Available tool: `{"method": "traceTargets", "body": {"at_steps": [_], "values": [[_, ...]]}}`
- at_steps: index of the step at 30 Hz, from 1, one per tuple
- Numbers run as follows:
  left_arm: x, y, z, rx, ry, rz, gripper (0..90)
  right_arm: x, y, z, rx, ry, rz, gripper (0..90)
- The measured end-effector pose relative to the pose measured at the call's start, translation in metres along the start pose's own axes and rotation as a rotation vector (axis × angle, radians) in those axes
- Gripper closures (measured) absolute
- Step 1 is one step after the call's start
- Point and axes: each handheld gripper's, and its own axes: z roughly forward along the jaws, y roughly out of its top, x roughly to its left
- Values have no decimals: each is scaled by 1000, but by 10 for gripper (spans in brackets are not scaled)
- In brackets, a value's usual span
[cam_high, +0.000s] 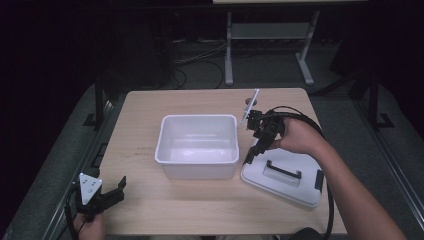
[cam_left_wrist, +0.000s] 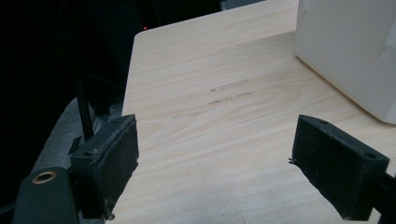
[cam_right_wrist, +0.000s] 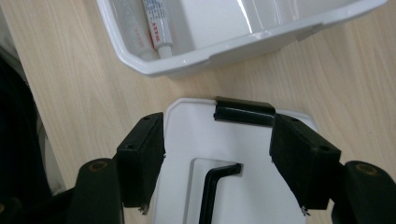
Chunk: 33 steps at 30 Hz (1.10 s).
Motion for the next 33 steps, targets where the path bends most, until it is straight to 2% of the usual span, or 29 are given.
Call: {"method": "traceTargets", "body": {"at_steps": [33], "values": [[0, 0, 0, 2, -1, 4, 140, -8, -56, 29, 10, 10, 77, 356]]}}
